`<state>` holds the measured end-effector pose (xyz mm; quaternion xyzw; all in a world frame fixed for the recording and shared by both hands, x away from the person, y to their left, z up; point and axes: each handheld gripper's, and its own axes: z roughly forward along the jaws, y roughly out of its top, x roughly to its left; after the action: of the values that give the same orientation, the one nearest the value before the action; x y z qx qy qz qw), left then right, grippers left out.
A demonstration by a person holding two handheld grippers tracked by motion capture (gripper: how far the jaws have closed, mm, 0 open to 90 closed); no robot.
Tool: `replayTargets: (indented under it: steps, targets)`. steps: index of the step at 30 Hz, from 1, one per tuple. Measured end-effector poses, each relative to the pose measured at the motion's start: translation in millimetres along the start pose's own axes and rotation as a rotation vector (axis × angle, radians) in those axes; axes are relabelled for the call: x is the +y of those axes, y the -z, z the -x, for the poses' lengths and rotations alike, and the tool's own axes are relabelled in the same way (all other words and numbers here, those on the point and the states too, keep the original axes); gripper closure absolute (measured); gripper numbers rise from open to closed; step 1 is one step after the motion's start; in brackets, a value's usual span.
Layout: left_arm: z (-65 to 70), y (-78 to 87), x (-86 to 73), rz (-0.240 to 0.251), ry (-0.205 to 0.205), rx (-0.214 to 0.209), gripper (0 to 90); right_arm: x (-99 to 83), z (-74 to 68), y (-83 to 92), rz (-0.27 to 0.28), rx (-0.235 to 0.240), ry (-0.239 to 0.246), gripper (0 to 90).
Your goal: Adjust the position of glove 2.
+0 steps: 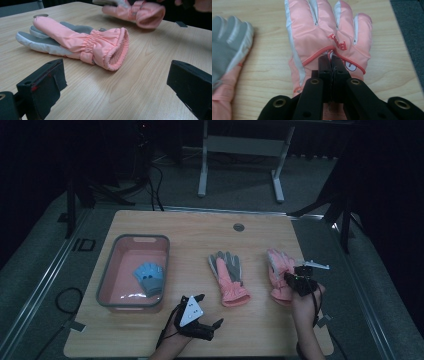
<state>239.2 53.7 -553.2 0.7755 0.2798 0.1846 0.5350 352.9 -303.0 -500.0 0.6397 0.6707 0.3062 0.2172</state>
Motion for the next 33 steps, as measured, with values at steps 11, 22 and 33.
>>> replayTargets:
  steps: [11,22,33]
  targets:
    - [0.0,-1.5,-1.8,-0.013,-0.001,-0.004,2.2,-14.6,-4.0,-20.2,0.0,-0.003,0.027,82.4]
    - [-0.3,-1.0,-2.2,-0.015,0.001,-0.012,2.1,2.8,12.4,6.0,0.06,0.169,0.228,63.2]
    - [0.6,0.7,-2.6,-0.017,0.008,-0.003,2.2,12.1,40.9,20.9,0.102,0.267,0.439,60.9]
